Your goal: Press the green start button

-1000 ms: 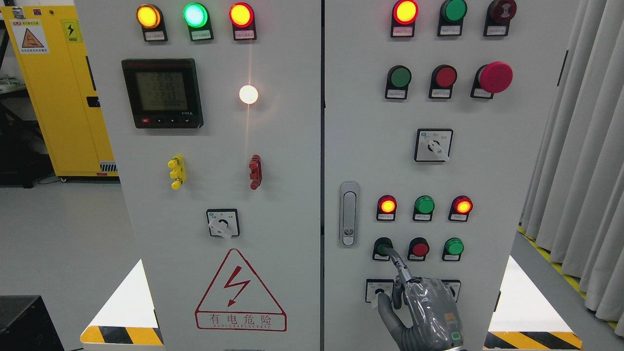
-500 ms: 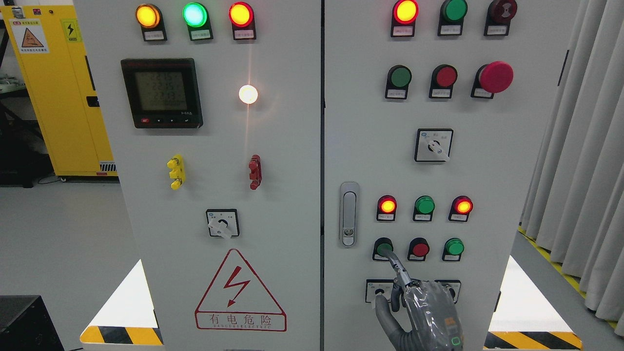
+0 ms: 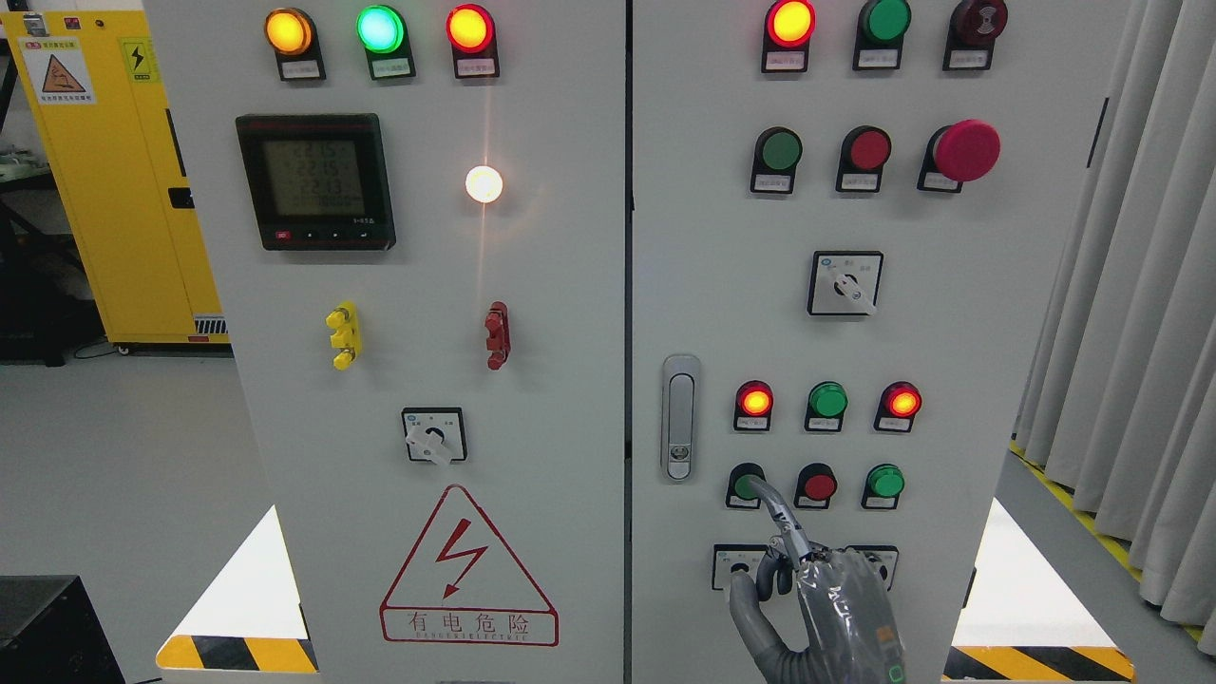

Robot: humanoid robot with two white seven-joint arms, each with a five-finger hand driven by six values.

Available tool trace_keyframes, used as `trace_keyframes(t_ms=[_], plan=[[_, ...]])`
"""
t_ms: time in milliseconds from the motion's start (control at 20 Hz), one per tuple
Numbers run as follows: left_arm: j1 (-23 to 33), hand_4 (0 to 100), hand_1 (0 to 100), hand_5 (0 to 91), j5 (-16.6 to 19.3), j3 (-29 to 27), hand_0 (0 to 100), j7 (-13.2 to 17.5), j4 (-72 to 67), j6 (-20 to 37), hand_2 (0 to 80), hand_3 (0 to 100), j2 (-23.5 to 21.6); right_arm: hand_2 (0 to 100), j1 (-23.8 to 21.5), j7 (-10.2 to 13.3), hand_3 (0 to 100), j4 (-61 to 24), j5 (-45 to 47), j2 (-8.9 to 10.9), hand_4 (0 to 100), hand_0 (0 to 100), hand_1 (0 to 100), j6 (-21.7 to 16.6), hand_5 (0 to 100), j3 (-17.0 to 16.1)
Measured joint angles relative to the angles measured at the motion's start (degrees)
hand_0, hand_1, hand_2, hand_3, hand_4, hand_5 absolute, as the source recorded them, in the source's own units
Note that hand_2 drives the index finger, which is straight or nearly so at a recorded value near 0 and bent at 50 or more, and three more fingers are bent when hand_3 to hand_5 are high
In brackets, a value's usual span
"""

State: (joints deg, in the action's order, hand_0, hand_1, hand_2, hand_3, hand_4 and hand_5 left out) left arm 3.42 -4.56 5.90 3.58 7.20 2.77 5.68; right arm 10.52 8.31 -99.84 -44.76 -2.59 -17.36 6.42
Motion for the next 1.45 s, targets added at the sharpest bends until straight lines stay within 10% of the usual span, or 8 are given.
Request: trace_keyframes(t_ms=[350,1450], plan=[[0.0,0,56,0.0,0.0,0.0,12,-0.1,0.0,0.0,0.0,0,0.0,0,-5.8,-2.7,3,-2.8,16.8,0.19,8,74,71,-1.1,6,2.4],[0.0,0,56,0.0,0.0,0.0,12,-0.2,0.0,0.0,0.0,0,0.0,0,-10.4,-6.4,0,-8.0,34.5,2.08,3,61,68,-1.3,0,7.1]])
